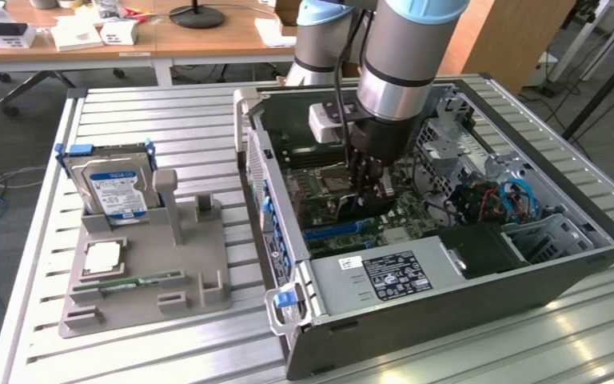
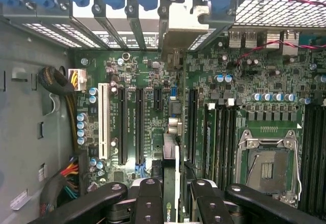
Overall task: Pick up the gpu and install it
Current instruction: 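Insert the gpu into the slot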
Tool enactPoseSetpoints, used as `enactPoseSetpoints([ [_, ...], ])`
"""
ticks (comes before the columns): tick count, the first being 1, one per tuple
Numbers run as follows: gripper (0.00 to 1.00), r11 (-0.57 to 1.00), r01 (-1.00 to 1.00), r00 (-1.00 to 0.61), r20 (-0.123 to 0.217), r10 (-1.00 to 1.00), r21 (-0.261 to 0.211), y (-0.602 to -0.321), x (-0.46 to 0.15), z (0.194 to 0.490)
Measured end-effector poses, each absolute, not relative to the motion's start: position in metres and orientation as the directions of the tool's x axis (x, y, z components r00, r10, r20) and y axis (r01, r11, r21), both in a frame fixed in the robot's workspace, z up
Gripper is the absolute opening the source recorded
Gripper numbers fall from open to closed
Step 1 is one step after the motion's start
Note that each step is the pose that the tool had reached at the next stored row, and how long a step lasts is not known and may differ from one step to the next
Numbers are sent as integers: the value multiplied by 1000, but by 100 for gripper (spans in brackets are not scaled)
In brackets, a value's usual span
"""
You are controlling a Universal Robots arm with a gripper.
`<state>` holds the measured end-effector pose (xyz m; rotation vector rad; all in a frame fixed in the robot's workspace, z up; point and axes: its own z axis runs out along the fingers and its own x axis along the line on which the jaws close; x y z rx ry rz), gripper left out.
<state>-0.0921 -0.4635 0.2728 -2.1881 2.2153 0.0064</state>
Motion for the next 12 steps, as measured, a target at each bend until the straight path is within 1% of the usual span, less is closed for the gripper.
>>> enactPoseSetpoints([
  [12,26,12,-1000,-12,-23,-1000,-17,-464,-98,272],
])
